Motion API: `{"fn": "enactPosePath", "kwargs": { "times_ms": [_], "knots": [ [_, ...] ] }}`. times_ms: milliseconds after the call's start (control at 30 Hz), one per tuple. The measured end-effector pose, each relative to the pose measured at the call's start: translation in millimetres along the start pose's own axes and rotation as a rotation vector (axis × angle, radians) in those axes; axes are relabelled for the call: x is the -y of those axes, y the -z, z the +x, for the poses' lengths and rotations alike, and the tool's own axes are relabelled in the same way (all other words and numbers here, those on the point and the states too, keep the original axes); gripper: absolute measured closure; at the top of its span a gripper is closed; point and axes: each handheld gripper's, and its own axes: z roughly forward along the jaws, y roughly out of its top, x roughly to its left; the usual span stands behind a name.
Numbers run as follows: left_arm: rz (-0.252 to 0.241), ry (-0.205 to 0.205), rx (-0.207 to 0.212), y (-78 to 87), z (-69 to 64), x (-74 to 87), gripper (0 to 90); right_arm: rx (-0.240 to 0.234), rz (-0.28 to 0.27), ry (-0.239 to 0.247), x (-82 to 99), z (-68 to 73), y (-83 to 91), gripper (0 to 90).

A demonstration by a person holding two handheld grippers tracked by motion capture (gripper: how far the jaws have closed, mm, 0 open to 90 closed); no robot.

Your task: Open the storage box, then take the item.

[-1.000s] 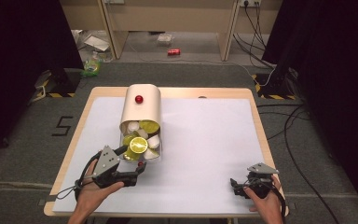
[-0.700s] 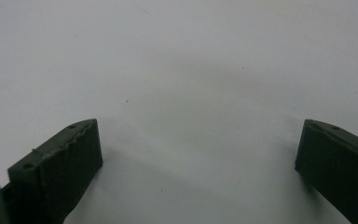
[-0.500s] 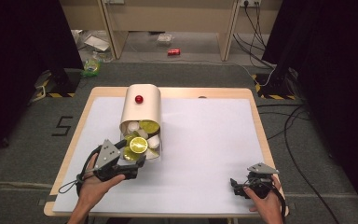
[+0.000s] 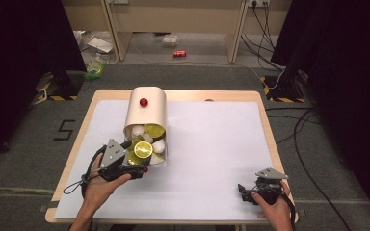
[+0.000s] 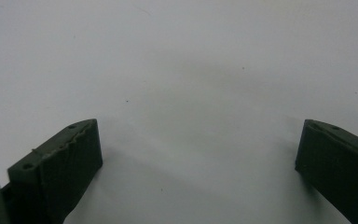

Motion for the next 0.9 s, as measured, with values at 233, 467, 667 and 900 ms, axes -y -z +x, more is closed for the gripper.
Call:
{"fn": "enactPosePath", "kwargs": {
  "times_ms": [233,467,667,900],
  "knots": [
    [0.008,0.003,-0.01,-3.5,2.3,0.2,19.8,0.0,0.0,0.001,0.0,-0.1,-0.1,0.7],
    [0.018,-0.008,-0.022,-7.9,1.8,-0.1,21.1,0.0,-0.001,0.001,0.0,-0.1,-0.1,0.7],
    [0.028,-0.012,-0.029,-11.2,1.4,0.0,22.0,0.0,-0.001,0.001,0.0,-0.1,-0.1,0.7],
    [0.039,-0.017,-0.04,-14.1,1.1,-0.8,23.0,0.0,0.0,0.001,0.0,0.0,0.0,0.7]
  ]
}}
